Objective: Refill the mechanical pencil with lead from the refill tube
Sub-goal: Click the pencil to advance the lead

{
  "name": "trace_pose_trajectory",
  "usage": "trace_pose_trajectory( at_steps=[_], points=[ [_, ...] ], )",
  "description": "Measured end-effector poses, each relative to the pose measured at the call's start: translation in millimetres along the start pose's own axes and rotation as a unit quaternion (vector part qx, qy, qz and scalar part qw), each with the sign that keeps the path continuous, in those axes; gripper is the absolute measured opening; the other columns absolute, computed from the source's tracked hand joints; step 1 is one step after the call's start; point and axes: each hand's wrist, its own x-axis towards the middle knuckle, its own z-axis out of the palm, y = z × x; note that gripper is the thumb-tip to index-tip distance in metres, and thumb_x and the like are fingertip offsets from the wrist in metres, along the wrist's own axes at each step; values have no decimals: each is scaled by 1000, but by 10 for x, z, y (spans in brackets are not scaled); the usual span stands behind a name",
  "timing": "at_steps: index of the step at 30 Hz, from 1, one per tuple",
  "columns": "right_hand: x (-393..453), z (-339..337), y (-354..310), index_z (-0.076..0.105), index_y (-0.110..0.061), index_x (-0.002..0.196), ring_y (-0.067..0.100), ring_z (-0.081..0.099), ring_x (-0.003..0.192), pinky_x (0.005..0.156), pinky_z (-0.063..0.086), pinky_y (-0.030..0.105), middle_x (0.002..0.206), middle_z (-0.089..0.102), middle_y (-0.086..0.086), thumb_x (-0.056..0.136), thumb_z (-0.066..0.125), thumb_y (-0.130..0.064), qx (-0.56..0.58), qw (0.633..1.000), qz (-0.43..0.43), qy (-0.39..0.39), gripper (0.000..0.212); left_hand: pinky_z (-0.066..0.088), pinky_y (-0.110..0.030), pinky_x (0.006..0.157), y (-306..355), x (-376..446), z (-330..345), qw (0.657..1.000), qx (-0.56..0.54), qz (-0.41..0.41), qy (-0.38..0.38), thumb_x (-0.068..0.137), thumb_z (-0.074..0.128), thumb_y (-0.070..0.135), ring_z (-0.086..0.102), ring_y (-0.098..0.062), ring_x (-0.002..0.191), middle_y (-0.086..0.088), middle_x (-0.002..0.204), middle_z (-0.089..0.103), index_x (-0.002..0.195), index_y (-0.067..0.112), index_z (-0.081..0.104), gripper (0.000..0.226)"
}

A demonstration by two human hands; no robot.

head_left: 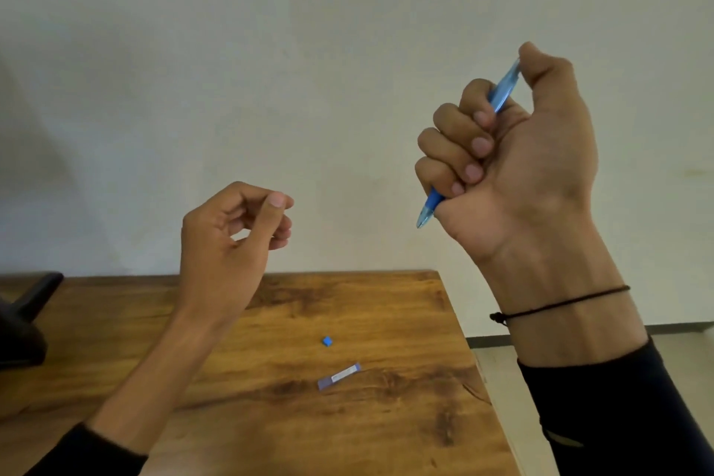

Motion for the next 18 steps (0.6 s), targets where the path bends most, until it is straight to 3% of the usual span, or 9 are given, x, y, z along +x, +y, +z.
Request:
trace_pose_trajectory(
  at_steps=[9,18],
  points=[
    [-26,102,63,32,-18,59,13,12,45,44,11,27,52,22,-4,103,40,-52,12,1000,0,14,55,68,-32,71,330,-38,121,995,-72,35,-59,97,69,43,76,-20,76,-4,80,78,96,31,81,17],
    [-58,156,33,32,-19,58,14,10,48,44,12,28,53,21,-4,103,40,-50,11,1000,-11,21,55,68,-35,71,302,-74,94,994,-83,28,-63,94,69,44,75,-21,74,-6,78,76,93,27,81,21]
  ],
)
